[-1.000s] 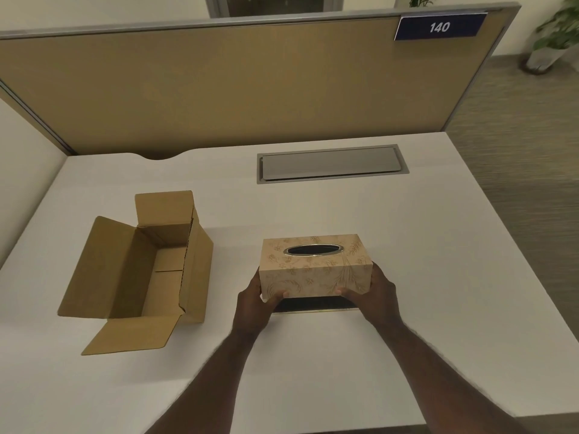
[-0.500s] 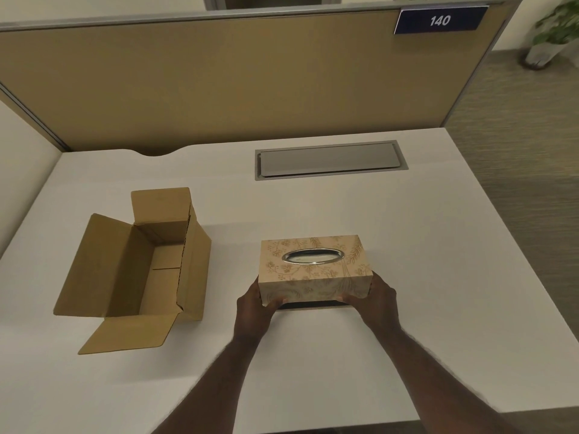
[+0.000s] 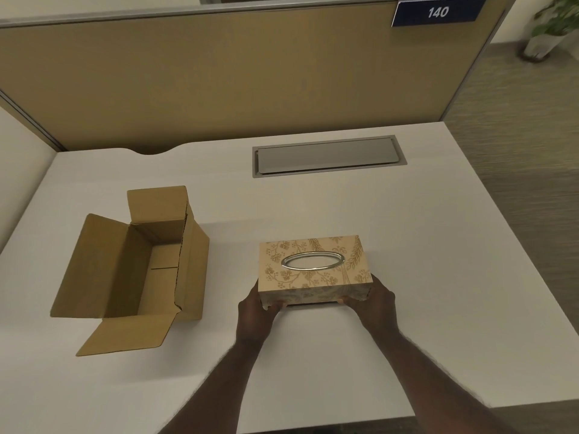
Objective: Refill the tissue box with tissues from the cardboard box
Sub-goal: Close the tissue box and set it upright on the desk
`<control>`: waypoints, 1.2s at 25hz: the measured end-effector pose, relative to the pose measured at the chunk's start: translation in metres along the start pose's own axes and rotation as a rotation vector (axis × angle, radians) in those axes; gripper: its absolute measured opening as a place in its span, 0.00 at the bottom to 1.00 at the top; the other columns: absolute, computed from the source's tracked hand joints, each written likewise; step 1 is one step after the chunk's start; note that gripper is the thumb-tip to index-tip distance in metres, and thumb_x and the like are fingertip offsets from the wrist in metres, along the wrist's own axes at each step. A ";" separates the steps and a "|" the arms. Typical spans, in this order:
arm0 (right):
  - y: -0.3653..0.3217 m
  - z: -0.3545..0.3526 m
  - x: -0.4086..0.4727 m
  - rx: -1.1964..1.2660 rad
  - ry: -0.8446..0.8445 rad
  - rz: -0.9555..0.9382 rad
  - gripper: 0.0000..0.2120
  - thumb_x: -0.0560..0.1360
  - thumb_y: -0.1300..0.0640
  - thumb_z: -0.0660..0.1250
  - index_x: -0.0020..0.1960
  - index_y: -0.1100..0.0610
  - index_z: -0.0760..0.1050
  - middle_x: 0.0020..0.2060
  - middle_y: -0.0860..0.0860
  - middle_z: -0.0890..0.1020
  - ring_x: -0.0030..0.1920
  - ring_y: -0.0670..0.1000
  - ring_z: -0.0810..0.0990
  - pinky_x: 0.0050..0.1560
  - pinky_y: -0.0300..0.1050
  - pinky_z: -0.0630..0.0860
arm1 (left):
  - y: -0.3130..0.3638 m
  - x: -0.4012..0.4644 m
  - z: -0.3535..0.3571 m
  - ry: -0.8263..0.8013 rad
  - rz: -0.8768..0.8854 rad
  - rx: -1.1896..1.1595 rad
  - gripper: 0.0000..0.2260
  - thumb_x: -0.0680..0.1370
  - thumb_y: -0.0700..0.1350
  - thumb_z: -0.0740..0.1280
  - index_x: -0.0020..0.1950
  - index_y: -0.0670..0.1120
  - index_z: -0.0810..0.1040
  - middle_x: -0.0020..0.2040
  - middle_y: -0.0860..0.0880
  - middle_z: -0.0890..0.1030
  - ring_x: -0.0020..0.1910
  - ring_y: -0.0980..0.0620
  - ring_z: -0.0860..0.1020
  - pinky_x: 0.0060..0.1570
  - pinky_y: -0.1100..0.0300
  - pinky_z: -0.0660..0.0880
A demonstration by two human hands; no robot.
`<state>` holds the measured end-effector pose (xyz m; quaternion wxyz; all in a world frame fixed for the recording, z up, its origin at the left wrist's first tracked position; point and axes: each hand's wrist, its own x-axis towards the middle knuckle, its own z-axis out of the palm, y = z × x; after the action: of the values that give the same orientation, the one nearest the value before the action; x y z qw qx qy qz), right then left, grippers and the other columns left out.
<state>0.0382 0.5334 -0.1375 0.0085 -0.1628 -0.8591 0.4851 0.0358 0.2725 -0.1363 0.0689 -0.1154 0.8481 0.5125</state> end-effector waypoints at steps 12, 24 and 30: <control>0.003 0.004 -0.002 -0.058 0.012 0.001 0.27 0.57 0.62 0.83 0.55 0.58 0.81 0.45 0.51 0.88 0.42 0.45 0.83 0.39 0.23 0.70 | -0.004 -0.005 0.004 0.026 0.018 0.036 0.21 0.71 0.38 0.75 0.64 0.46 0.78 0.54 0.55 0.83 0.49 0.58 0.79 0.41 0.79 0.73; 0.006 0.007 -0.007 -0.058 0.042 0.002 0.23 0.58 0.61 0.83 0.52 0.57 0.81 0.42 0.50 0.88 0.40 0.47 0.83 0.37 0.20 0.70 | -0.011 -0.009 0.011 0.037 -0.028 -0.006 0.21 0.72 0.41 0.75 0.63 0.51 0.78 0.50 0.63 0.81 0.47 0.64 0.79 0.41 0.80 0.72; 0.011 0.011 -0.008 -0.074 0.055 -0.017 0.21 0.61 0.62 0.82 0.52 0.59 0.81 0.44 0.53 0.88 0.41 0.47 0.83 0.37 0.20 0.70 | -0.015 -0.010 0.014 0.048 -0.044 -0.015 0.20 0.72 0.41 0.74 0.63 0.52 0.77 0.47 0.71 0.78 0.46 0.70 0.78 0.41 0.81 0.71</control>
<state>0.0468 0.5277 -0.1514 0.0301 -0.1690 -0.8773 0.4481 0.0494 0.2795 -0.1533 0.0589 -0.1466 0.8430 0.5142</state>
